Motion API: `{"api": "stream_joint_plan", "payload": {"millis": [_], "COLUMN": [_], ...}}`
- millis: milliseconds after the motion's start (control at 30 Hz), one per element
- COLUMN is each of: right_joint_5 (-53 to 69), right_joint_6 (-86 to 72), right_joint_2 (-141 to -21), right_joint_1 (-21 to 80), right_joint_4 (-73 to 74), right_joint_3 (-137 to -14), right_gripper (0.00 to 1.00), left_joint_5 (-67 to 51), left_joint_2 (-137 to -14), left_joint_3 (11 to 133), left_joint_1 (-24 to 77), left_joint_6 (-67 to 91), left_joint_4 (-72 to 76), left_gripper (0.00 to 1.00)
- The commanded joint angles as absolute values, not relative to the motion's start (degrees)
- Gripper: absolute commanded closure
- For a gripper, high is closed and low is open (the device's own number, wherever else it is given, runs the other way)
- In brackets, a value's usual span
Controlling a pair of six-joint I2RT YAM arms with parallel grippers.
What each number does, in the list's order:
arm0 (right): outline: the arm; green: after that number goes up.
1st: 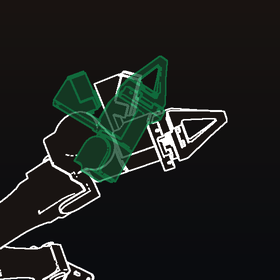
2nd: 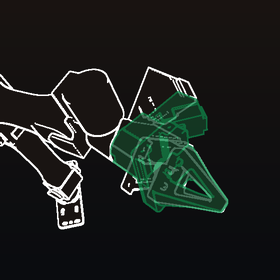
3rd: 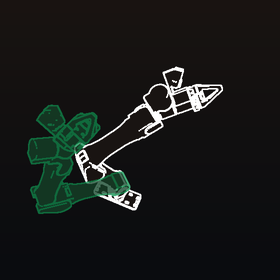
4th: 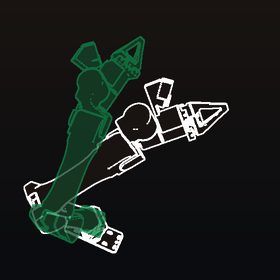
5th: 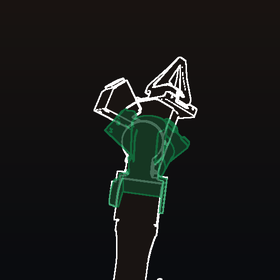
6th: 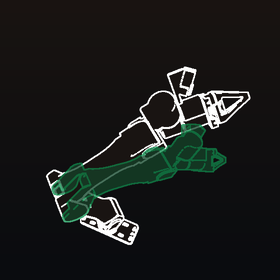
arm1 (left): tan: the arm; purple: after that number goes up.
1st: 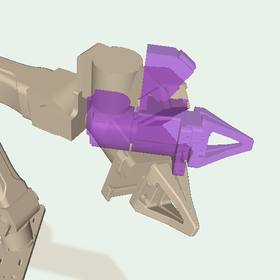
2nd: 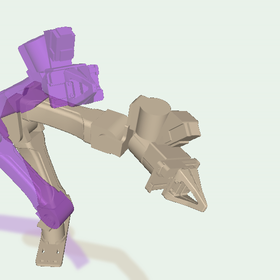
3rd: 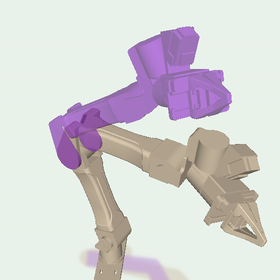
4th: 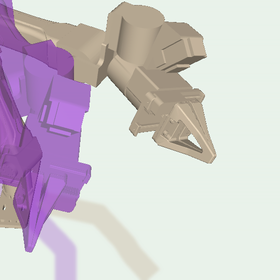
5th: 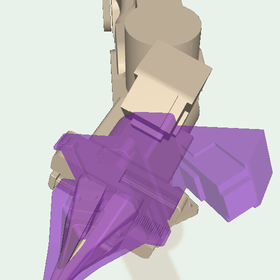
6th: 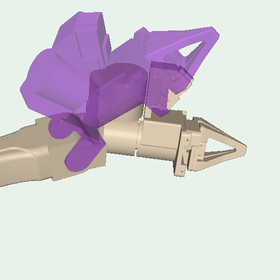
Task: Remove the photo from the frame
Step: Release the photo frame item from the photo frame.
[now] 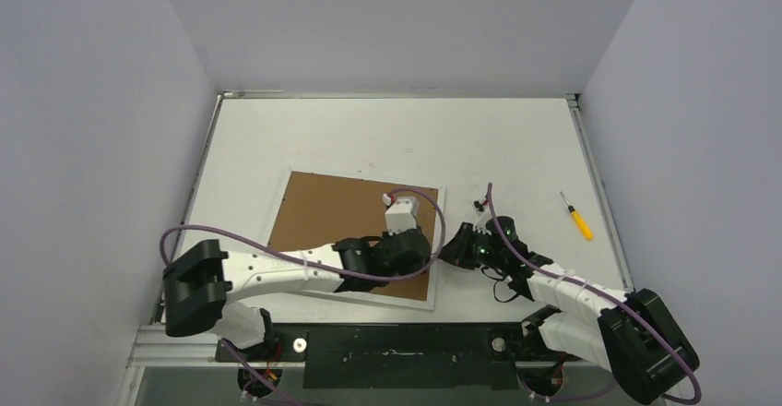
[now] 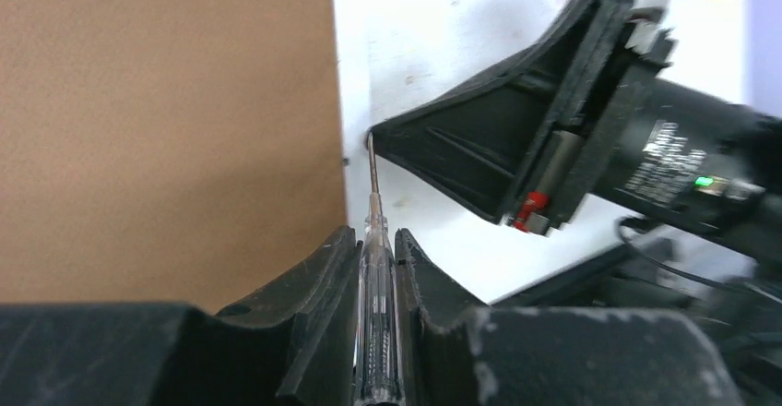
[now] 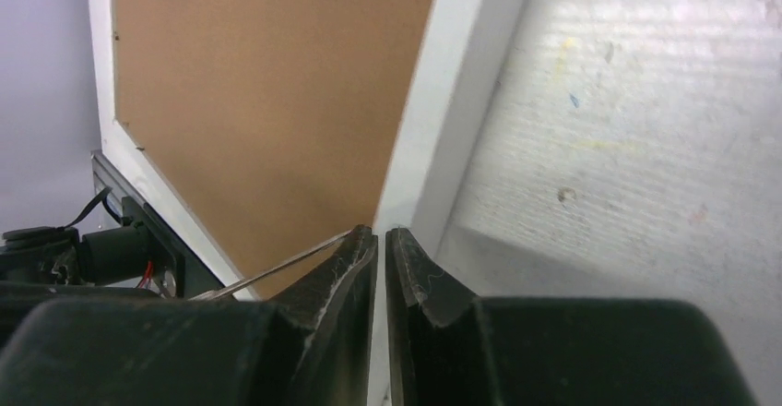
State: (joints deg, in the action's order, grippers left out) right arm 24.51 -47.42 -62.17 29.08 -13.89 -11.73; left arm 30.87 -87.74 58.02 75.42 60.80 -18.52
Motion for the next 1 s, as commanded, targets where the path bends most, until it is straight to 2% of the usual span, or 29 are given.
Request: {"api": "stream_joint_plan", "payload": {"millis": [0,133,300,433,567,733,900,967], "right_joint_5": [27.54,31.24,35.52,35.42,35.36,37.72,39.22,39.42], "right_joint_6": [-41.96,-39.5,-40.39,-41.38,-41.04,-40.62,-40.31,-40.34], "right_joint_2": [-60.31,-62.05,-68.17,-72.4,-76.24,-79.79,-82.65,-84.05], "right_joint_1": [25.92,20.59,16.16,14.61,13.47,11.38,10.61,10.59], "right_joint_4": [-10.8,-10.2,-15.13,-17.95,-19.15,-21.97,-24.78,-25.41], "right_joint_3": [-18.96,-22.12,-24.79,-26.51,-27.92,-28.03,-27.81,-28.01], "right_gripper": [0.85,0.69,0.64,0.55,0.55,0.61,0.6,0.57], "left_joint_5": [14.62,5.62,-8.7,-17.04,-24.67,-29.47,-32.7,-33.09], "left_joint_2": [-75.19,-67.13,-66.77,-70.92,-76.89,-83.52,-89.91,-92.14], "left_joint_3": [51.71,44.68,42.55,42.73,45.13,48.4,51.06,52.38], "left_joint_1": [68.0,59.3,46.48,39.96,35.36,32.56,30.97,30.94], "left_joint_6": [59.68,55.76,54.06,51.54,50.03,48.19,47.92,47.95], "left_joint_4": [-1.73,3.75,7.01,10.04,10.38,9.45,10.52,10.5], "left_gripper": [1.0,1.0,1.0,1.0,1.0,1.0,1.0,1.0]}}
